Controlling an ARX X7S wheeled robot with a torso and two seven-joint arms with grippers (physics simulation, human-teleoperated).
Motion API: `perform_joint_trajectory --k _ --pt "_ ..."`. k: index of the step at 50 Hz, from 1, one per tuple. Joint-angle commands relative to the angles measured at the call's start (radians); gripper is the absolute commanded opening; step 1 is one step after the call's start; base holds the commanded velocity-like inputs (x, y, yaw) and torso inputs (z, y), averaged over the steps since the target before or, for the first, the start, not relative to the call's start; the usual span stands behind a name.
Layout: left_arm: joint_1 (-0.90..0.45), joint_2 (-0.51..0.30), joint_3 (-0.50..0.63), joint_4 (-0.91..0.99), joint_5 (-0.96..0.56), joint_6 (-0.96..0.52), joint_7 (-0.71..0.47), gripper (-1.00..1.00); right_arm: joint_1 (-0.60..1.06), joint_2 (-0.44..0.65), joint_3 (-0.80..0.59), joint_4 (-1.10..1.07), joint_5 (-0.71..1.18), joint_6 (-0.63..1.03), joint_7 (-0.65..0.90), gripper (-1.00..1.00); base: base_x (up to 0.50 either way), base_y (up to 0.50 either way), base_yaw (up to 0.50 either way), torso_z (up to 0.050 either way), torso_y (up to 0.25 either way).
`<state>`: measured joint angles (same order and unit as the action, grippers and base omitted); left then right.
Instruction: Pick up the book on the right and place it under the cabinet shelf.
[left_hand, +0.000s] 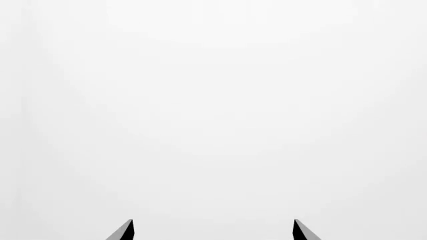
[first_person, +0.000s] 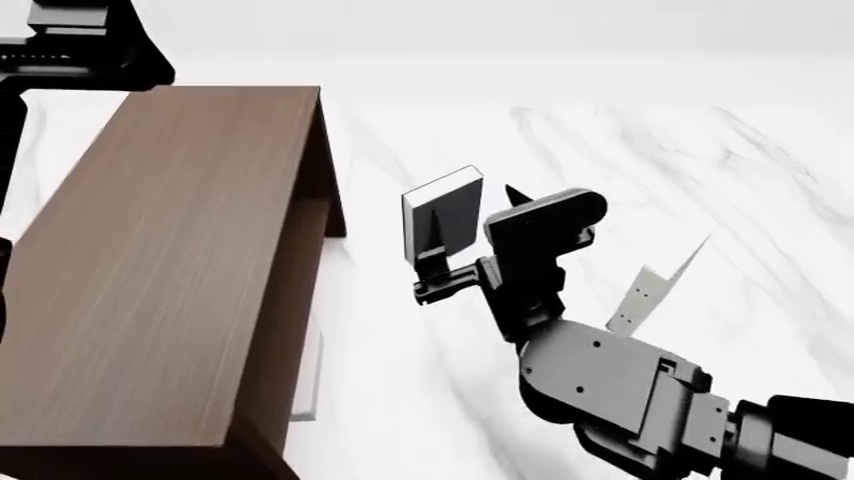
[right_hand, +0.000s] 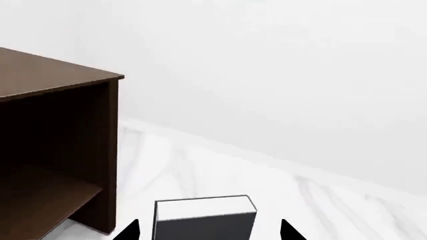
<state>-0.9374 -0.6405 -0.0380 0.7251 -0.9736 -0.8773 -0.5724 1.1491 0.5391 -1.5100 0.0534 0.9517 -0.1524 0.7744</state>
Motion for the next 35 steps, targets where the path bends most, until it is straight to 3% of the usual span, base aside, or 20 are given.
perform_joint_trajectory --k 1,35 --pt "0.024 0.003 0.013 -0.004 0.018 0.013 0.005 1.0 0.095 0.111 0.013 -0.212 0.011 0.08 0.079 1.0 0.0 0.0 0.0 0.0 0.168" --pt "0.291 0.026 0.068 -0.048 0.18 0.178 0.087 1.0 0.349 0.331 0.103 -0.512 0.132 0.252 0.137 1.0 0.0 0.0 0.0 0.0 0.167"
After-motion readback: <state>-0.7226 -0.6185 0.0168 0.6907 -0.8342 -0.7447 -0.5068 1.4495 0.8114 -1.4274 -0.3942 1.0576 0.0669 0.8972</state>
